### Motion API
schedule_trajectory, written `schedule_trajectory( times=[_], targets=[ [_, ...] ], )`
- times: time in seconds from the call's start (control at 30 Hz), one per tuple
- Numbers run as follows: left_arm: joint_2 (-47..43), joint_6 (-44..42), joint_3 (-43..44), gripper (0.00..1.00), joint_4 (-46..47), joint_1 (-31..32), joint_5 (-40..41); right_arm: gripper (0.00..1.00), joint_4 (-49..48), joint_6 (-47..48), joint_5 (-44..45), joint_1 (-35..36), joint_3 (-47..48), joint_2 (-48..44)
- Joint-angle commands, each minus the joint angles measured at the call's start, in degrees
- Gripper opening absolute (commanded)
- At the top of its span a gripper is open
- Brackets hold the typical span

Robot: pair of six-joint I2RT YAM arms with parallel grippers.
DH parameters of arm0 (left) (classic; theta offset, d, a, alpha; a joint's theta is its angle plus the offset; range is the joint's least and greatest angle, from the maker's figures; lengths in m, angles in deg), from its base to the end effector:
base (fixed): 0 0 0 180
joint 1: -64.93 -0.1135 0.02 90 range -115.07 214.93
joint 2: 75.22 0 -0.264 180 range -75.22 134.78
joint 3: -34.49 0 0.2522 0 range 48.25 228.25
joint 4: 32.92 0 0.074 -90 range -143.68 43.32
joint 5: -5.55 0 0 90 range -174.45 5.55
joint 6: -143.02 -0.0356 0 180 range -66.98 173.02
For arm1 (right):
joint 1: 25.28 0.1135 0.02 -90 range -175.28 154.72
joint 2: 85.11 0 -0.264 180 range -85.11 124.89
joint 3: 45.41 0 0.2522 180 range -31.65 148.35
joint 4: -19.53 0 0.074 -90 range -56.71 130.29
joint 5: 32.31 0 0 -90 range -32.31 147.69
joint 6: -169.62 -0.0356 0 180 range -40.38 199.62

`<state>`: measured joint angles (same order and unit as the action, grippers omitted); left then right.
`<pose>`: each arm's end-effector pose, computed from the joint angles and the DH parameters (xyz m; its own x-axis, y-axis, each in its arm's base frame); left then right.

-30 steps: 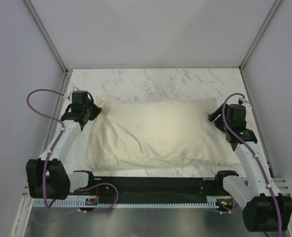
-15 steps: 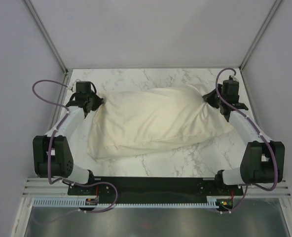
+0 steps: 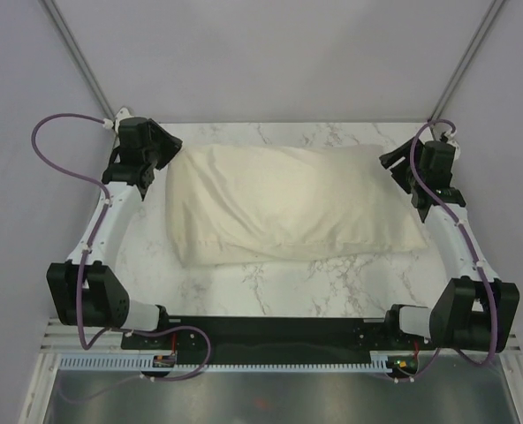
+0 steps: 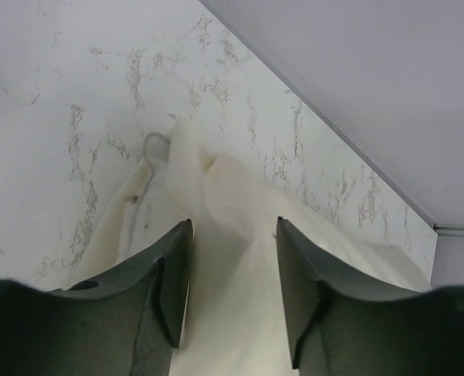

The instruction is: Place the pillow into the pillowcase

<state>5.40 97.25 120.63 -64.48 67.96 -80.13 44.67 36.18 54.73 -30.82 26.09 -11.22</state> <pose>0.3261 -0.0146 0.3502 -0.3037 -0.6805 -0.6669 -0.3165 0.7323 -0.6030 0.2947 -0.0267 0.3060 -0.2991 0.7189 -0.6275 0.3532 0.6943 0.6271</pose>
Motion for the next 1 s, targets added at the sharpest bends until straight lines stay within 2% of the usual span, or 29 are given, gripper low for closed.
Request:
schedule_trajectory(
  times=[0.0, 0.03, 0.07, 0.1, 0.13, 0.27, 0.47, 0.53, 0.7, 0.9, 0.97],
  targets=[
    [-2.56, -3.27, 0.74, 0.57, -3.97, -0.04, -0.71, 0.77, -1.09, 0.72, 1.55, -1.05, -3.84, -4.44],
    [-3.7, -3.71, 0.48, 0.63, -6.17, -0.04, -0.54, 0.85, -0.66, 1.33, 4.08, -1.14, -4.29, -8.02],
    [-5.54, -4.14, -0.21, 0.68, -6.8, -0.04, -0.45, 0.89, 0.04, 2.99, 5.58, -1.23, -4.56, -9.8],
    [-8.95, -4.58, -1.18, 0.79, -7.07, -0.04, -0.19, 0.93, 1.79, 4.32, 6.47, -1.23, -3.95, -11.56],
    [-11.08, -5.98, -1.54, 1.0, -8.46, -0.04, 0.08, 0.98, 3.11, 5.29, 7.43, -1.14, -3.25, -14.62],
    [-19.96, -9.77, -1.98, 1.0, -12.86, -0.04, 0.26, 0.98, 8.22, 9.16, 9.47, -1.23, -0.08, -22.19],
    [-33.84, -15.82, -10.13, 1.0, -14.71, -0.04, -15.19, 0.98, 12.43, 14.34, 3.05, -1.23, -2.0, -36.41],
    [-38.31, -17.5, -12.25, 1.0, -15.07, -0.04, -16.27, 0.98, 13.49, 15.57, 1.12, -1.14, -3.15, -39.51],
    [-43.61, -20.05, -18.14, 1.0, -15.77, -0.04, -17.67, 0.98, 19.28, 17.86, 2.61, -1.14, -7.01, -47.68],
    [-44.76, -23.65, -24.64, 1.0, -15.25, -0.04, -18.82, 0.98, 22.46, 19.81, 6.04, -1.14, -11.41, -52.26],
    [-44.41, -24.1, -26.67, 1.0, -15.15, -0.04, -18.38, 0.98, 21.85, 19.89, 4.12, -1.14, -11.85, -52.79]
  ],
)
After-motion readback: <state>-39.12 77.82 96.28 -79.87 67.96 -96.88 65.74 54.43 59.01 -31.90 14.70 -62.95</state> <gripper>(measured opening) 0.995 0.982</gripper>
